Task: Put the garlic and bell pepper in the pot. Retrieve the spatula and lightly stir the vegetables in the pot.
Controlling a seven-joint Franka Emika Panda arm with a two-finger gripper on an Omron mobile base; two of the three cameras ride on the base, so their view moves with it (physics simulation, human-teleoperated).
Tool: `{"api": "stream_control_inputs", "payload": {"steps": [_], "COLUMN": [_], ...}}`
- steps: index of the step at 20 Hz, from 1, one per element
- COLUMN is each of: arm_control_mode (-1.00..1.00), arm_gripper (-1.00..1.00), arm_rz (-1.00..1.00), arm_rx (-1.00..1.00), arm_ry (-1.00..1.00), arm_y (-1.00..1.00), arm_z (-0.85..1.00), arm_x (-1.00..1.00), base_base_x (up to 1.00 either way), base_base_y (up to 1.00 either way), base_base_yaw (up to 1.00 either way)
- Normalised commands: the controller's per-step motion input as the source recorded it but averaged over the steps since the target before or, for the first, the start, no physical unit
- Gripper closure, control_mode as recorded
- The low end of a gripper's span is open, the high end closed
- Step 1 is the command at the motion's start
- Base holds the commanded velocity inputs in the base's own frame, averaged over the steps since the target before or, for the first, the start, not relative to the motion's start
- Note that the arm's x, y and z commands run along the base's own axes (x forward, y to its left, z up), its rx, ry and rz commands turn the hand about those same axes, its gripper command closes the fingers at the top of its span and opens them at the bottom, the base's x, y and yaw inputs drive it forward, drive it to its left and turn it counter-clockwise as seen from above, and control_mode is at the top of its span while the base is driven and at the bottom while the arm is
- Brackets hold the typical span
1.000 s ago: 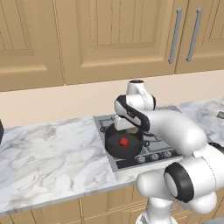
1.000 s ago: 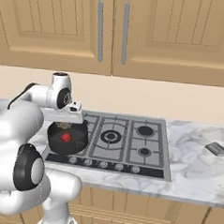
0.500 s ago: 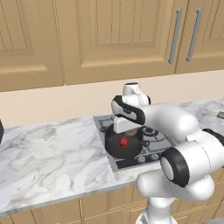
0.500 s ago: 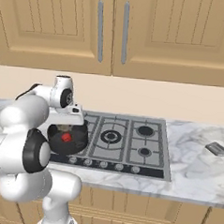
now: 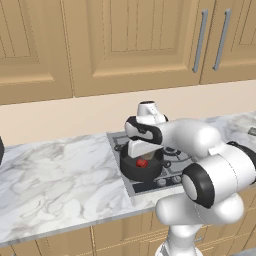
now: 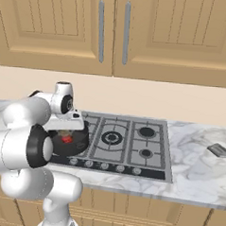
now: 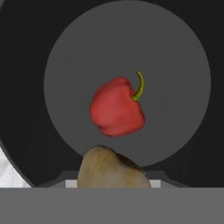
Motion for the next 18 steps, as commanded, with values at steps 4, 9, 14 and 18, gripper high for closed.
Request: {"api": "stream_control_inputs", "payload": {"steps": [4,9,14,18], "arm_control_mode": [-1.0,-1.0,-1.0,-1.0], "arm_gripper": [1.0,1.0,1.0,1.0], "arm_rz": [0.03,0.01,0.0,0.0], "arm_rx": [0.0,0.0,0.0,0.0], "arm_ry": [0.0,0.0,0.0,0.0], "arm_y": [0.0,0.0,0.0,0.0], "arm_z": [-0.01,0.0,0.0,0.0], "arm_x": [0.12,0.17,0.29,0.24], "base_base_x": [0.0,0.0,0.0,0.0], "base_base_y": [0.0,0.0,0.0,0.0], "base_base_yaw": [0.0,0.0,0.0,0.0]}}
